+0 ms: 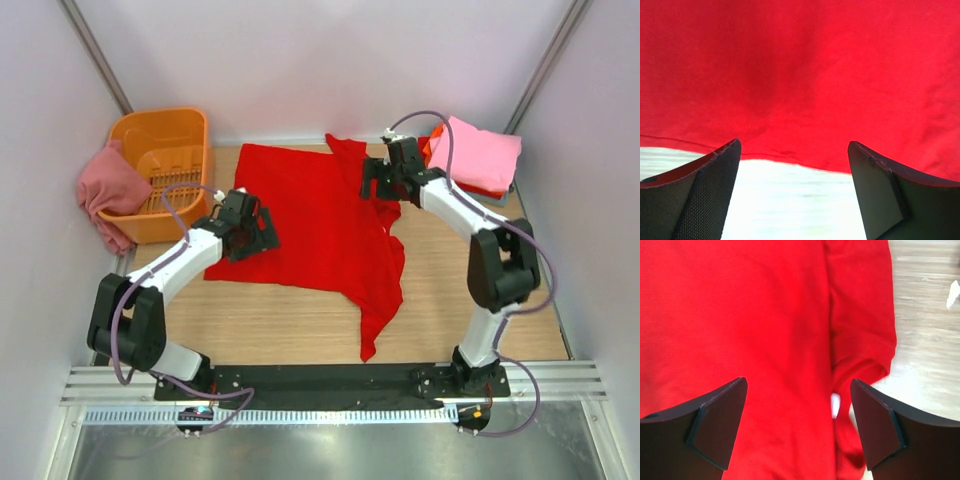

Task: Fold and stack the t-shirts
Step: Flatten the tshirt out

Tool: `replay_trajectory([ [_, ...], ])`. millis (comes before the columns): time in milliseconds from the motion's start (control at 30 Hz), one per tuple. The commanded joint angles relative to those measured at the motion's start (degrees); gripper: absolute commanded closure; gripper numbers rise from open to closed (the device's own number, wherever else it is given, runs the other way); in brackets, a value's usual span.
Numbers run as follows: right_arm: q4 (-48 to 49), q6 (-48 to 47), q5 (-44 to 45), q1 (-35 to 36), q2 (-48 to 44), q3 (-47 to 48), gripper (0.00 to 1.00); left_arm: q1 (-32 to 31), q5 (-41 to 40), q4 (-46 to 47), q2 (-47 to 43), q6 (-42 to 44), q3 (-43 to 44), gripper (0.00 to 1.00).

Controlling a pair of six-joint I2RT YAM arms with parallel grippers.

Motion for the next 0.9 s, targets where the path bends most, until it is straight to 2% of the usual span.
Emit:
replay_trajectory([
  [0, -2.2, 0.7, -2.2, -2.3, 6.0, 12.1, 0.13, -0.6, -4.4, 9.3, 1.0, -4.9, -4.4, 0.13],
  [133, -6.0, 0.5, -0.3, -4.2, 15.7, 22.1, 0.14, -0.7, -7.9, 13.7, 1.6, -7.3, -9.5, 0.13],
  [300, -10.1, -0.5, -0.8, -6.3, 28.8, 36.6, 0.14, -0.7, -11.7, 12.4, 2.8, -8.4, -12.3, 0.14],
  [467, -13.8, -1.4, -1.5, -6.7, 38.4, 49.4, 0.14, -0.7, -13.7, 11.7, -1.3, -12.3, -16.9, 0.16],
  [633, -13.2, -1.6, -0.6, -6.8, 42.2, 49.9, 0.14, -0.8, -14.9, 10.4, -7.0, -14.2, -21.9, 0.17],
  [733, -12.5, -1.2, -1.6, -6.9, 43.8, 49.3, 0.2, -0.8, -17.0, 9.9, -8.7, -14.7, -23.4, 0.23],
  [800, -12.1, -0.9, -2.2, -6.9, 44.2, 48.8, 0.28, -0.8, -15.6, 9.3, -8.9, -14.9, -23.7, 0.25],
  [833, -11.8, -0.8, -2.6, -6.9, 44.4, 48.5, 0.34, -0.9, -15.0, 9.1, -9.1, -15.2, -24.0, 0.25],
  [867, -11.5, -0.8, -2.7, -6.9, 44.6, 47.9, 0.46, -0.9, -14.8, 9.0, -9.9, -15.9, -24.7, 0.25],
])
